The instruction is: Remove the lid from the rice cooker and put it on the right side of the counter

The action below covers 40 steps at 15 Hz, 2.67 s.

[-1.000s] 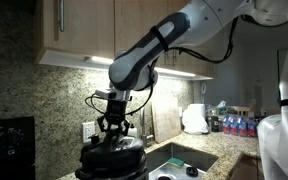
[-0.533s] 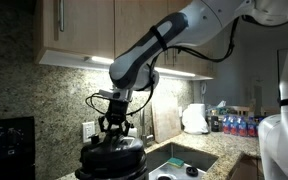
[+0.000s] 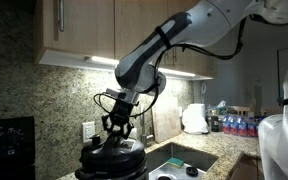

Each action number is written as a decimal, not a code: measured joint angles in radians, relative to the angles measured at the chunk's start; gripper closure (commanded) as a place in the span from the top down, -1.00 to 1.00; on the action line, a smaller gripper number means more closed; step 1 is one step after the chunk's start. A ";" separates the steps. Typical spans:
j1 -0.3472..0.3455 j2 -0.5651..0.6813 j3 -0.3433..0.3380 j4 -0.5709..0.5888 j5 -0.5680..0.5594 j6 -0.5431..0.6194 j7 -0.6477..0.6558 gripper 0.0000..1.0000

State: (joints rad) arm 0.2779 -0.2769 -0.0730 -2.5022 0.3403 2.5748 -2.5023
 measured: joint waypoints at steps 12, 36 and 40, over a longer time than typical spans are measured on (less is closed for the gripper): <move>0.348 -0.125 -0.216 -0.186 0.324 0.424 -0.100 -0.94; 0.667 -0.228 -0.438 -0.289 0.480 0.876 0.018 -0.94; 0.675 -0.207 -0.431 -0.290 0.485 0.876 0.018 -0.93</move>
State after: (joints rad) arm 0.9525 -0.4842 -0.5040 -2.7919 0.8254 3.4510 -2.4841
